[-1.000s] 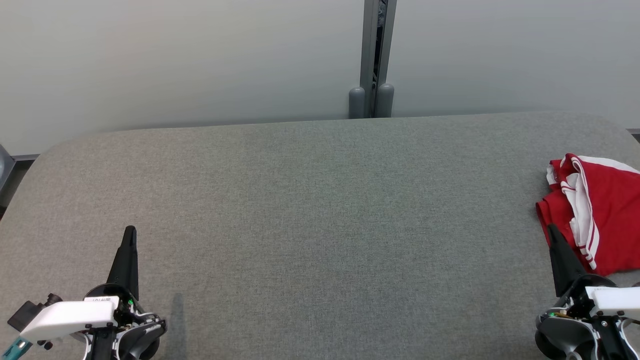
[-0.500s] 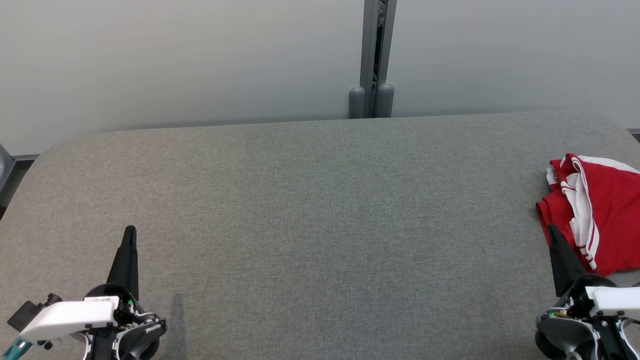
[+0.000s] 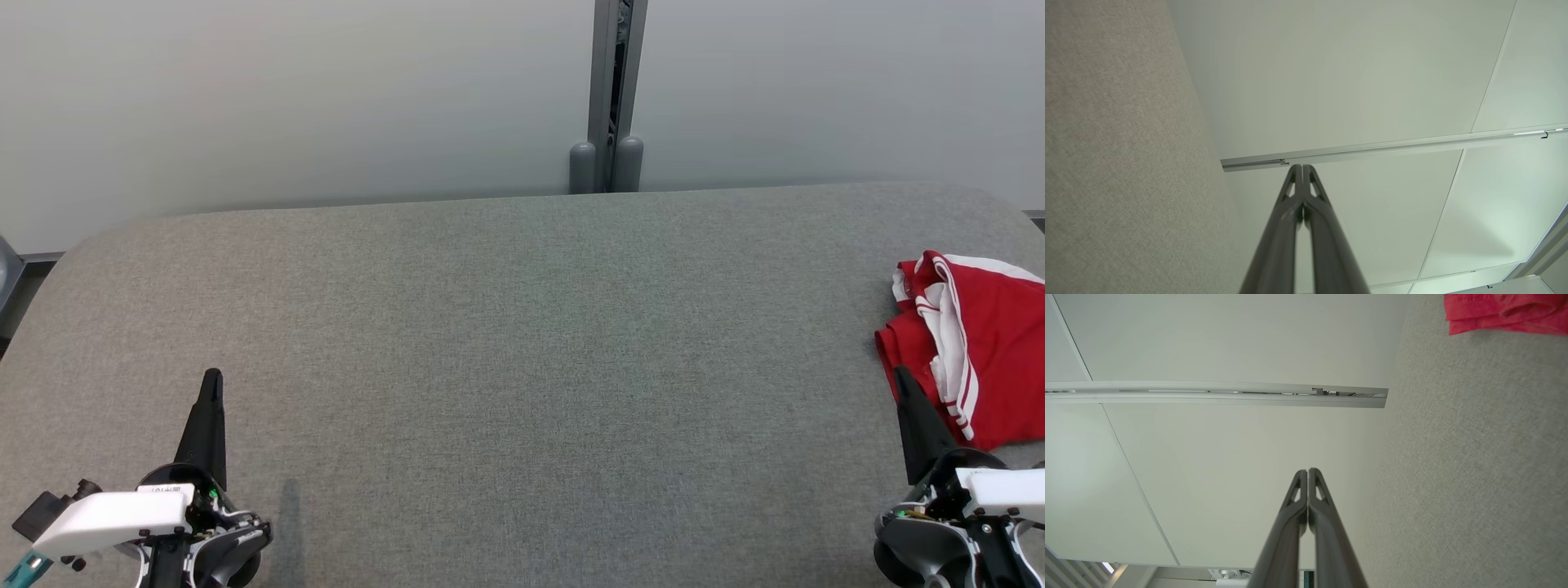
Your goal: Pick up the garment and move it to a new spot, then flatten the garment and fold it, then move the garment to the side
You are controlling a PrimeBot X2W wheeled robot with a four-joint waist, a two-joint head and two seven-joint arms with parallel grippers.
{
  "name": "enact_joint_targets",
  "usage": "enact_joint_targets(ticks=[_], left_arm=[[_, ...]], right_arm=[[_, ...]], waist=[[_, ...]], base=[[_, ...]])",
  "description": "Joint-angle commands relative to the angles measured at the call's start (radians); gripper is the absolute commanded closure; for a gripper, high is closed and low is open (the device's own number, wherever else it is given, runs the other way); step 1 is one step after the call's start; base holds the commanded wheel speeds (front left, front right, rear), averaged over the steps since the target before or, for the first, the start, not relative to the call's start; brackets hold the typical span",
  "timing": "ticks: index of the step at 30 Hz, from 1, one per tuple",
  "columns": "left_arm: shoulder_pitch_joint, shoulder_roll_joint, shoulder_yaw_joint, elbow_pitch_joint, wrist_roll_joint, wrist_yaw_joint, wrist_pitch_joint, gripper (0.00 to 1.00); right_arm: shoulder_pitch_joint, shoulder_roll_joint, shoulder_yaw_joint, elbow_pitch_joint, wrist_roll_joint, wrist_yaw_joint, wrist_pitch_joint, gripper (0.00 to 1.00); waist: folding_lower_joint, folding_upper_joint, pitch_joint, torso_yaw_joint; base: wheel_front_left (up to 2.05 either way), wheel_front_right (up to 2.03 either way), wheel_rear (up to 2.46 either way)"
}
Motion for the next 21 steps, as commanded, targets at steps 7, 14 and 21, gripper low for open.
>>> enact_joint_targets(ticks=[7, 14, 21], left_arm=[[-0.013, 0.005, 0.004, -0.003, -0.002, -0.004, 0.003, 1.00], [-0.013, 0.005, 0.004, -0.003, -0.002, -0.004, 0.003, 1.00], [-0.013, 0.005, 0.004, -0.003, -0.002, -0.004, 0.003, 1.00]], right_arm=[[0.009, -0.009, 0.000, -0.003, 0.002, 0.000, 0.003, 1.00], [0.009, -0.009, 0.000, -0.003, 0.002, 0.000, 0.003, 1.00], [0.009, -0.009, 0.000, -0.003, 0.002, 0.000, 0.003, 1.00]], waist=[[0.0000, 0.0000, 0.000, 0.000], [0.0000, 0.0000, 0.000, 0.000], [0.0000, 0.0000, 0.000, 0.000]], base=[[0.00, 0.00, 0.00], [0.00, 0.00, 0.00], [0.00, 0.00, 0.00]])
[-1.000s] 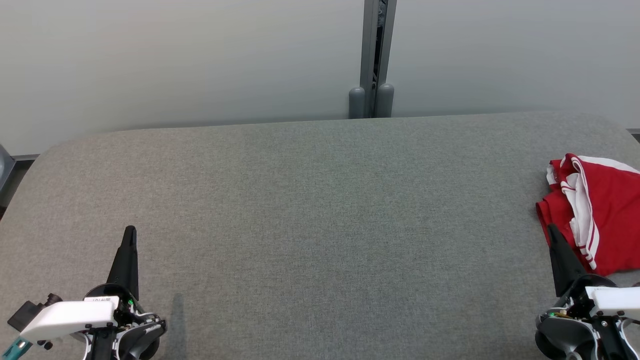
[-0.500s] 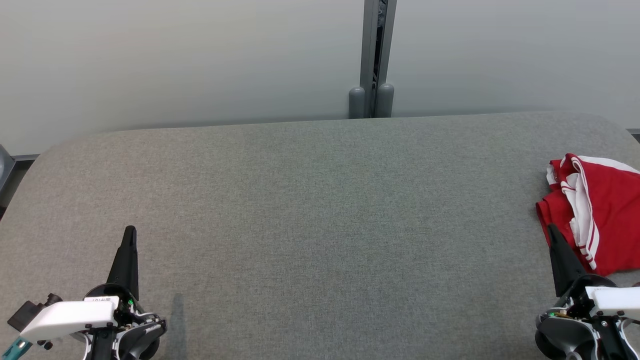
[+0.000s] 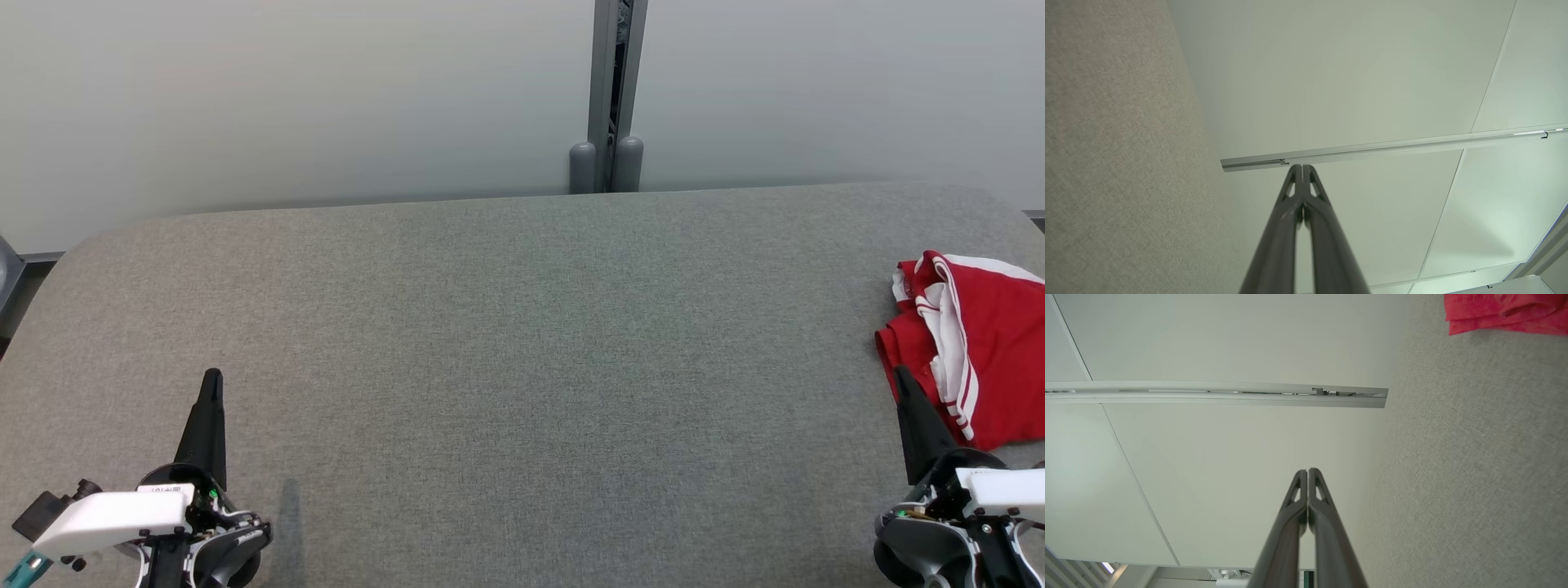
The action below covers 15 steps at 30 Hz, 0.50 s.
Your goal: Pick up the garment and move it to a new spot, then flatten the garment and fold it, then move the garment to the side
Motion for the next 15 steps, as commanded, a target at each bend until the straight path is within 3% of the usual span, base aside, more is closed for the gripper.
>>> enact_joint_targets(ticks=[1, 15], left_arm=[[-0.013, 0.005, 0.004, -0.003, -0.002, -0.004, 0.003, 1.00], [-0.013, 0.005, 0.004, -0.003, -0.002, -0.004, 0.003, 1.00]], right_arm=[[0.009, -0.009, 0.000, -0.003, 0.002, 0.000, 0.003, 1.00], [0.009, -0.009, 0.000, -0.003, 0.002, 0.000, 0.003, 1.00]], waist=[[0.0000, -0.0001, 0.000, 0.000], [0.0000, -0.0001, 0.000, 0.000]], base=[[0.00, 0.00, 0.00], [0.00, 0.00, 0.00]])
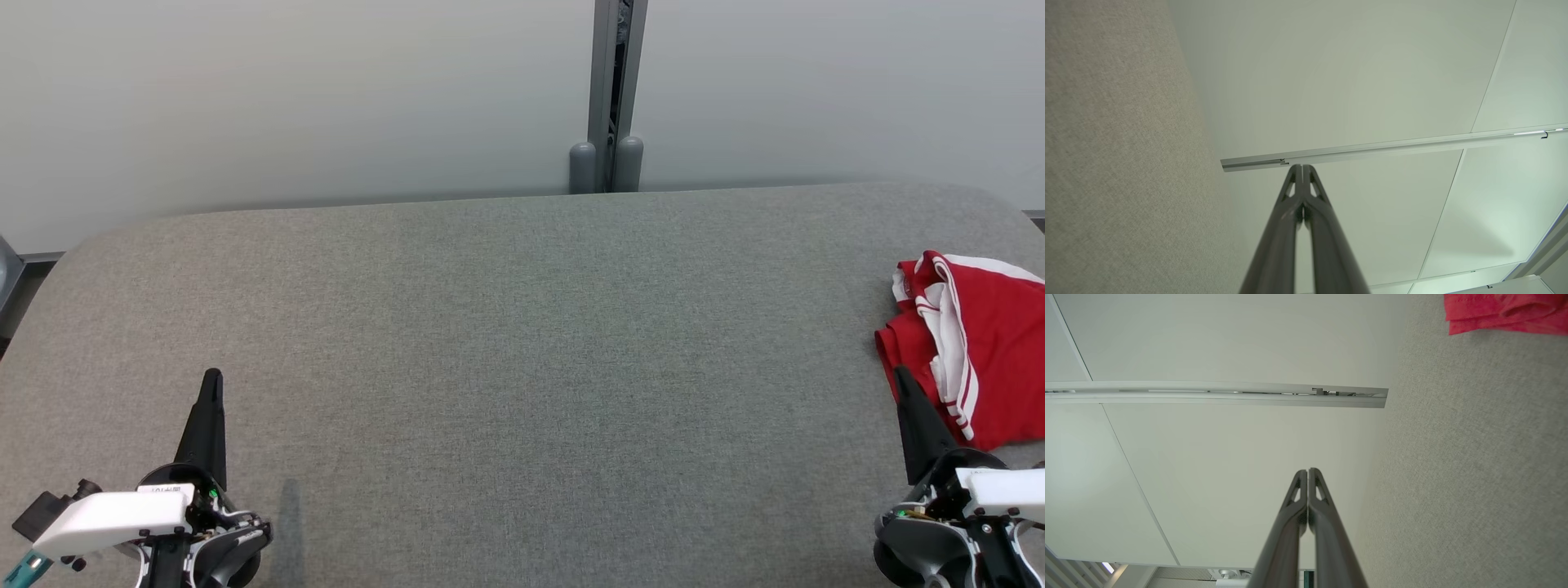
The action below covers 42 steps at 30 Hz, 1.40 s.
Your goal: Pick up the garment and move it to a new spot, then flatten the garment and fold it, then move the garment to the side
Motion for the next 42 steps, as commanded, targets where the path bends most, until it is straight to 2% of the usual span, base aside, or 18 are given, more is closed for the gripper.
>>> enact_joint_targets(ticks=[1, 42], left_arm=[[-0.013, 0.005, 0.004, -0.003, -0.002, -0.004, 0.003, 1.00], [-0.013, 0.005, 0.003, -0.003, -0.002, -0.004, 0.003, 1.00]], right_arm=[[0.009, -0.009, -0.001, -0.003, 0.002, 0.000, 0.003, 1.00], [0.009, -0.009, 0.000, -0.003, 0.002, 0.000, 0.003, 1.00]], waist=[[0.0000, 0.0000, 0.000, 0.000], [0.0000, 0.0000, 0.000, 0.000]], base=[[0.00, 0.00, 0.00], [0.00, 0.00, 0.00]])
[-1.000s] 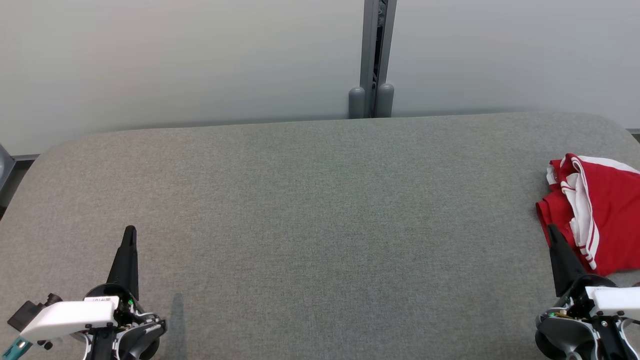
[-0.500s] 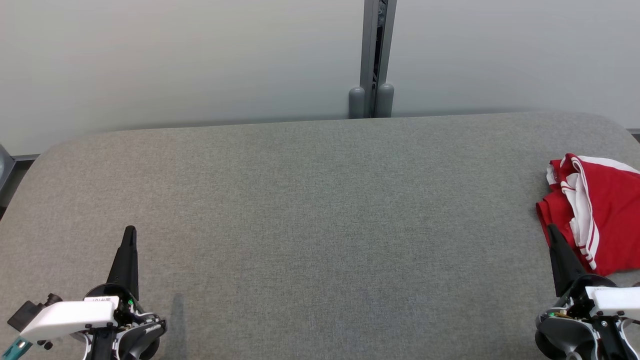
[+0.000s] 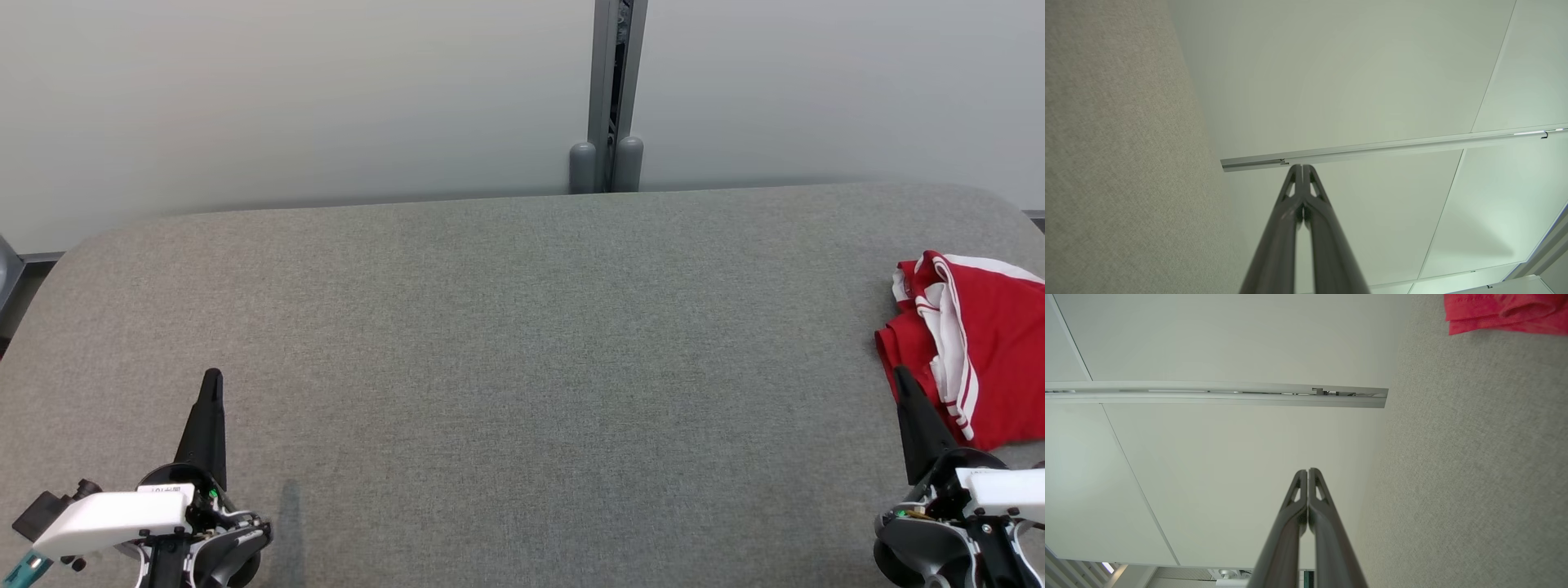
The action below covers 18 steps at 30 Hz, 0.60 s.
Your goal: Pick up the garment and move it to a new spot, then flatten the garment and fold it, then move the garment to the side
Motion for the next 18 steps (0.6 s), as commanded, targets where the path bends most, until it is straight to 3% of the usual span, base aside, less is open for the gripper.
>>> enact_joint_targets(ticks=[1, 18], left_arm=[[-0.013, 0.005, 0.003, -0.003, -0.002, -0.004, 0.003, 1.00], [-0.013, 0.005, 0.003, -0.003, -0.002, -0.004, 0.003, 1.00]], right_arm=[[0.009, -0.009, 0.000, -0.003, 0.002, 0.000, 0.003, 1.00], [0.009, -0.009, 0.000, -0.003, 0.002, 0.000, 0.003, 1.00]], waist=[[0.0000, 0.0000, 0.000, 0.000], [0.0000, 0.0000, 0.000, 0.000]], base=[[0.00, 0.00, 0.00], [0.00, 0.00, 0.00]])
